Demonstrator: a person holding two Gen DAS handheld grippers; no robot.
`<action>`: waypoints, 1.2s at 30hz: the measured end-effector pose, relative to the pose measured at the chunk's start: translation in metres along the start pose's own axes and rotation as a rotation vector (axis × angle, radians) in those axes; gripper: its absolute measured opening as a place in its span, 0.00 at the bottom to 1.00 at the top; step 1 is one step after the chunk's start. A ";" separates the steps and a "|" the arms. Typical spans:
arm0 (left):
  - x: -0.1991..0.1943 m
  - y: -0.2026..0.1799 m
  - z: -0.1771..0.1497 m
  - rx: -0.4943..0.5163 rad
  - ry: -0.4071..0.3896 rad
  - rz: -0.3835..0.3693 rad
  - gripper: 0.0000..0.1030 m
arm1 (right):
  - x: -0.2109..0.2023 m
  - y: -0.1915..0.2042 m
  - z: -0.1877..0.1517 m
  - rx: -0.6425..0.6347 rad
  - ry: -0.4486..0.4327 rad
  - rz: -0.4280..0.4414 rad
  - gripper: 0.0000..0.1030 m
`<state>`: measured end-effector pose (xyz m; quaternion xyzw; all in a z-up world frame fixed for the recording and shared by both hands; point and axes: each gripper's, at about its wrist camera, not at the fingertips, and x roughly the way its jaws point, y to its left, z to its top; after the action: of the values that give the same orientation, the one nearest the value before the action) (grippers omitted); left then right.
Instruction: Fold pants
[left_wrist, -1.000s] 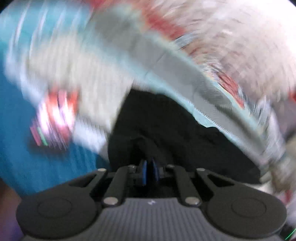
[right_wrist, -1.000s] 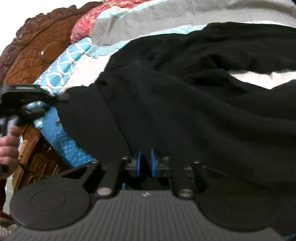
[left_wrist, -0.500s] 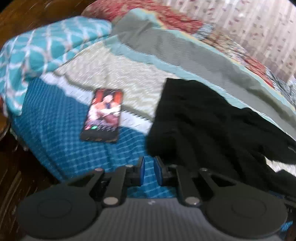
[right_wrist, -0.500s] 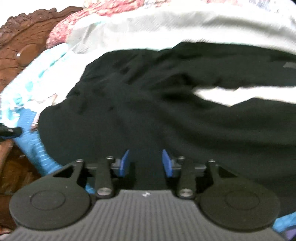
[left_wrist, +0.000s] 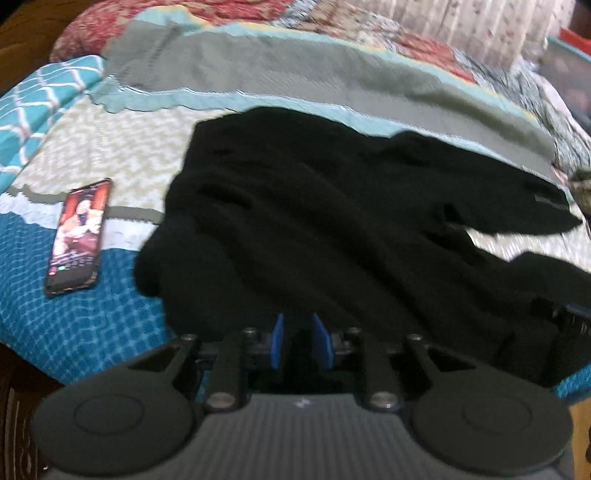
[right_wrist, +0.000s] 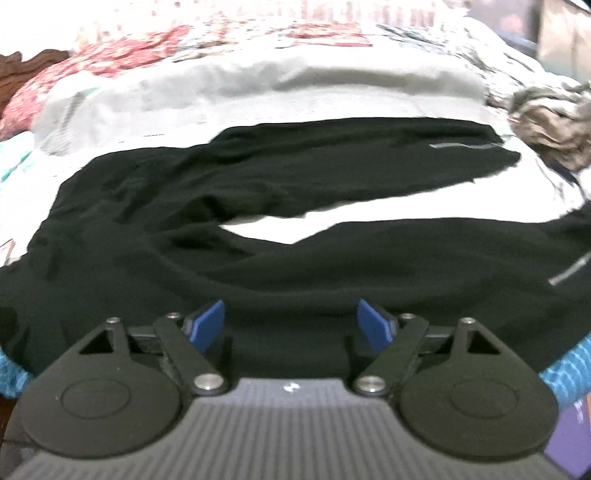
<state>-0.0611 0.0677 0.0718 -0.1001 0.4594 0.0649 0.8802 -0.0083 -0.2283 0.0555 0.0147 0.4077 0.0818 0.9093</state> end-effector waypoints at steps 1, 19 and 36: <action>0.002 -0.003 -0.001 0.007 0.007 0.000 0.22 | 0.001 -0.004 0.000 0.011 0.003 -0.009 0.79; 0.013 -0.013 -0.006 0.031 0.074 0.032 0.36 | 0.006 -0.086 0.010 0.164 -0.021 -0.189 0.86; 0.027 -0.040 -0.007 0.110 0.116 0.027 0.44 | 0.012 -0.144 -0.005 0.392 0.104 -0.201 0.86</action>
<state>-0.0435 0.0279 0.0501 -0.0492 0.5137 0.0455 0.8554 0.0151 -0.3682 0.0295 0.1463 0.4616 -0.0892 0.8704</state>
